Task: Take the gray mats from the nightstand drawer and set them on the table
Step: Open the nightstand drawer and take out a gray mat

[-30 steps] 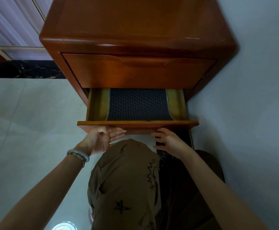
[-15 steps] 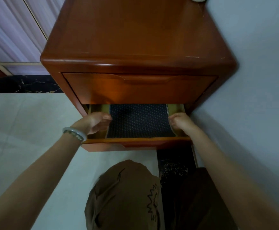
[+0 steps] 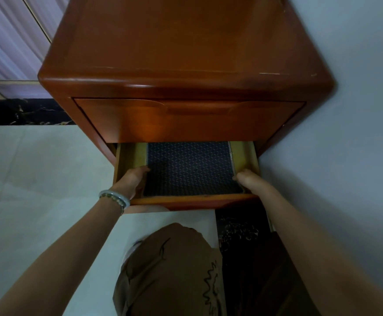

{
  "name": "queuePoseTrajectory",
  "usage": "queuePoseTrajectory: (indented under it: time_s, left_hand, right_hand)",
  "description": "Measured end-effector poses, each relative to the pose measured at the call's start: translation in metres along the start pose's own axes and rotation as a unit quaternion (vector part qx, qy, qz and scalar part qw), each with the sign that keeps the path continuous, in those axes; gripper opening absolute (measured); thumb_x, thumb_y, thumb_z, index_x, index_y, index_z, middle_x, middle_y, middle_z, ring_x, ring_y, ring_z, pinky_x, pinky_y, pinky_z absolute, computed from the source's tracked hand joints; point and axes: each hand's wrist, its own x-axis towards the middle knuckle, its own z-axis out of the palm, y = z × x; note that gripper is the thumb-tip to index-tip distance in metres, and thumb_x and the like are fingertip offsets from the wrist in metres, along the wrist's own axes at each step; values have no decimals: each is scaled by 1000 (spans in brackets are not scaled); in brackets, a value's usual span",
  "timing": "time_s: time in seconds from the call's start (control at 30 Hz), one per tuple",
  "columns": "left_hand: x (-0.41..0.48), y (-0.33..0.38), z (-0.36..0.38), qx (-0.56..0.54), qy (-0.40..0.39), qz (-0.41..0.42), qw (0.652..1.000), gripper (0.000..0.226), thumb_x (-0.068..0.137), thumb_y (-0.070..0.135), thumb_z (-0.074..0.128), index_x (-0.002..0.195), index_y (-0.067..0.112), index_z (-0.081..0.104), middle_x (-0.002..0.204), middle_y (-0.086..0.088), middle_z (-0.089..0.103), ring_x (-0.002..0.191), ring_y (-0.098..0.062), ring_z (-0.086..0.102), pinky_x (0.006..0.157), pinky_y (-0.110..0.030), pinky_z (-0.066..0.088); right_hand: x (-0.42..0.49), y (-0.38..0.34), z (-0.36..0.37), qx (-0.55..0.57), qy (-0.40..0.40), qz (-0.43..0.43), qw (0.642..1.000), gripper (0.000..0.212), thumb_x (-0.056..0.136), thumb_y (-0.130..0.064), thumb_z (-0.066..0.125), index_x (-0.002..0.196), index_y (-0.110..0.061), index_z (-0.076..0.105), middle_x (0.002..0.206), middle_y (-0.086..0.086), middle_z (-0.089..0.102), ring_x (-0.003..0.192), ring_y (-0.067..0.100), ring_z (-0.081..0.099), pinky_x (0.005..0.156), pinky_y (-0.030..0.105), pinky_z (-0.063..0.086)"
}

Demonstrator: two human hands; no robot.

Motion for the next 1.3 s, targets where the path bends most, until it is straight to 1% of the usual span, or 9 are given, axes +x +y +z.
queuePoseTrajectory:
  time_s: [0.07,0.2,0.47,0.57,0.7,0.83,0.97,1.13,1.3]
  left_hand:
    - [-3,-5,-1,-30,-17,-5,999,41,90,25,58,126,5,54,126,-21,60,108,-37,60,96,-45,47]
    - [-6,-22,-5,-69,-23,-17,997,39,88,25,61,123,10,54,110,-10,65,92,-24,63,86,-40,48]
    - [-9,-32,-11,-71,-38,1,997,27,91,20,55,115,8,56,112,-12,64,103,-25,61,93,-38,47]
    - [-8,-31,-11,-118,-35,-8,992,10,92,18,54,98,11,56,101,-11,67,89,-21,65,76,-34,50]
    - [-9,-24,-12,-183,-39,-25,982,22,91,14,58,111,6,52,98,-10,65,87,-22,64,67,-34,50]
    - [-11,-11,-9,-108,-85,-7,991,23,92,16,59,113,8,55,106,-15,66,93,-30,66,77,-42,52]
    - [-10,4,-6,-79,-78,-6,994,19,95,16,55,110,5,56,103,-16,66,92,-30,65,86,-42,51]
    - [-9,10,-15,-66,-89,-4,994,14,97,14,51,106,5,55,114,-21,63,106,-35,62,96,-47,48]
    - [-47,33,-30,-97,-124,-23,987,23,100,13,41,120,3,49,106,-20,62,85,-30,64,66,-39,56]
  right_hand:
    - [0,7,1,20,8,0,1000,15,94,-16,47,86,-8,57,119,25,59,89,32,58,64,29,38]
    - [0,24,1,60,-8,21,998,25,92,-14,44,105,0,60,120,26,60,108,34,56,97,42,42]
    - [-13,26,3,59,20,3,998,20,86,-9,45,69,-12,54,75,10,55,66,21,50,56,29,33]
    - [-13,26,3,43,22,-5,999,10,86,-9,48,81,-8,56,82,10,55,71,21,52,58,29,37]
    - [-12,24,-4,190,10,21,981,15,89,-10,49,99,-7,59,97,9,62,88,19,58,84,34,43]
    - [-11,11,-20,330,-3,46,943,7,91,-10,51,93,-9,58,95,9,60,88,22,58,67,33,47]
    - [-12,-10,-27,299,-36,68,951,16,91,-20,57,100,-7,58,87,11,62,71,24,63,43,26,51]
    - [-1,-31,-19,163,-14,58,985,40,91,-22,60,125,-3,50,116,15,59,105,32,59,86,42,50]
    - [-31,-54,-34,89,18,57,994,51,92,-21,59,136,-2,41,134,18,51,119,34,52,100,46,43]
